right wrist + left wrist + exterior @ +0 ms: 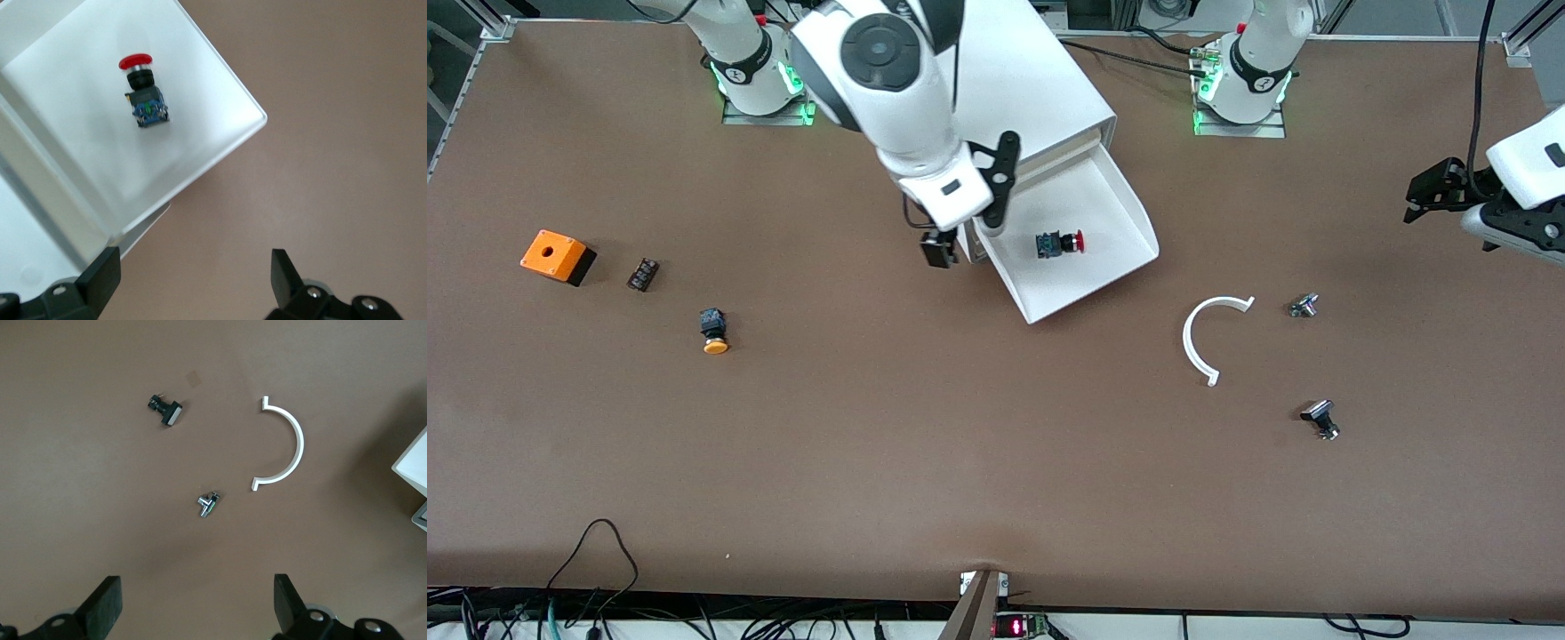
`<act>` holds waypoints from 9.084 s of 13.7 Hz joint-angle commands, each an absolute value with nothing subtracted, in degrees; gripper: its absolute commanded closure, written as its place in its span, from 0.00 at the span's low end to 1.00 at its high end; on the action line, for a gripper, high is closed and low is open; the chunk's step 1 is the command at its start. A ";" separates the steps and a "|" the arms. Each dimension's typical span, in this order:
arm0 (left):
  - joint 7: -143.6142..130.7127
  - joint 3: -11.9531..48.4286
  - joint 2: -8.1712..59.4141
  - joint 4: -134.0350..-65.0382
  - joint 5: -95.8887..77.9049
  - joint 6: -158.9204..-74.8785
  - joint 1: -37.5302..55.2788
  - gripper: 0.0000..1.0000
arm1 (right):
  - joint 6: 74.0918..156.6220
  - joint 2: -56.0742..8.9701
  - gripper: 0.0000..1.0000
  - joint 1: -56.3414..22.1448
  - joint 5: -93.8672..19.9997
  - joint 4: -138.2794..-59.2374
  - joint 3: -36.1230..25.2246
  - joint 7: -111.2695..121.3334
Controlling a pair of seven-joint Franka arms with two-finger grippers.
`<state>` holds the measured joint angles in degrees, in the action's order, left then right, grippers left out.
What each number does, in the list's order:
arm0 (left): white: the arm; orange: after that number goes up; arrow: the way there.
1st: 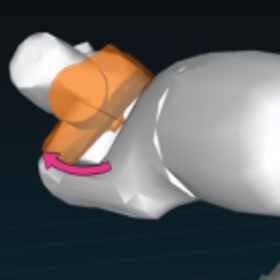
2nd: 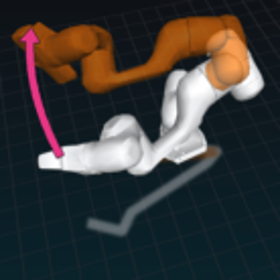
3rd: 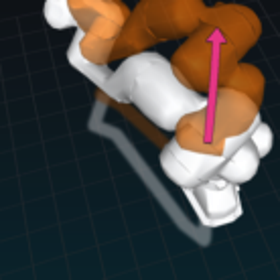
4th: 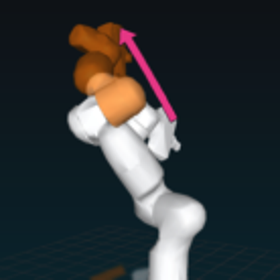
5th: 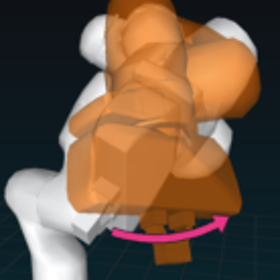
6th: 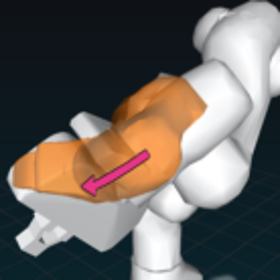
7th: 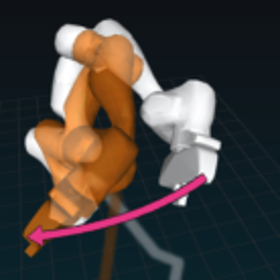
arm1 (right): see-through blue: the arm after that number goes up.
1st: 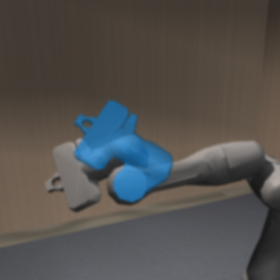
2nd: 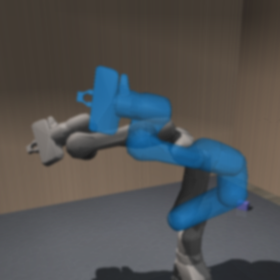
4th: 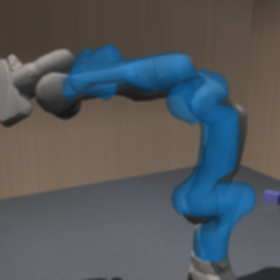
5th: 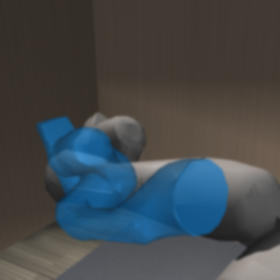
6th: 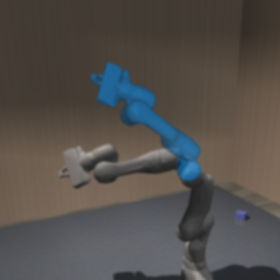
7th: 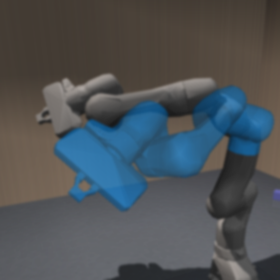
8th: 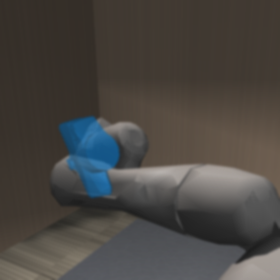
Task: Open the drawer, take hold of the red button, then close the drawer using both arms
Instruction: 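Lower the right gripper onto the red push button and close it, then lift the red button out of the drawer with the right gripper, then lower the red button onto the table while the left gripper reaches the drawer, then push the drawer shut with the left gripper while the right gripper releases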
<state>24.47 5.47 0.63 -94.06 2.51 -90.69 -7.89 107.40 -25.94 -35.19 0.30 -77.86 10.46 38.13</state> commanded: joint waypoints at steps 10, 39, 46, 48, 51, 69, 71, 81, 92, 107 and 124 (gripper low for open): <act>8.00 5.54 2.63 -88.24 2.56 -82.88 -5.36 0.00 | 110.21 -37.44 0.00 -42.18 6.23 -68.38 9.84 46.05; 8.09 5.54 4.31 -85.87 1.49 -82.62 -5.36 0.00 | 119.71 -45.35 0.51 -47.73 12.30 -69.17 9.41 28.56; 8.26 5.54 4.66 -85.87 1.67 -82.71 -5.36 0.00 | 117.34 -42.19 0.69 -48.16 12.22 -68.64 8.26 30.15; 8.35 5.54 4.66 -85.87 1.67 -82.71 -5.36 0.00 | 114.36 -39.13 0.70 -48.08 12.13 -68.64 8.26 28.84; 8.35 5.36 5.18 -85.96 1.50 -82.88 -5.36 0.00 | 110.05 -33.07 0.70 -48.08 12.22 -68.64 4.50 29.09; 5.55 5.01 13.45 -90.52 -4.39 -88.23 -5.01 0.00 | 107.49 -31.02 0.72 -30.96 5.36 -77.24 -10.63 21.91; 0.38 5.10 14.32 -94.02 -9.38 -91.91 -4.22 0.00 | 109.76 -33.04 0.72 -29.01 5.36 -79.27 -10.63 19.35; -21.07 10.19 20.38 -105.55 -16.79 -121.00 4.91 0.06 | 134.91 -31.91 0.72 -27.60 3.97 -104.65 -9.50 -4.81; -27.07 17.75 21.71 -113.20 -16.70 -129.91 7.21 1.00 | 166.09 -21.44 0.73 -28.04 1.93 -137.63 -8.79 -5.54; -36.20 27.68 18.02 -117.42 -16.79 -123.58 7.12 0.62 | 141.37 -16.44 0.00 -27.51 1.85 -123.60 -9.05 -8.70; -37.00 35.42 16.35 -121.11 -18.99 -122.16 5.63 0.01 | 94.41 -16.08 0.00 -27.25 0.09 -84.48 -13.35 -8.53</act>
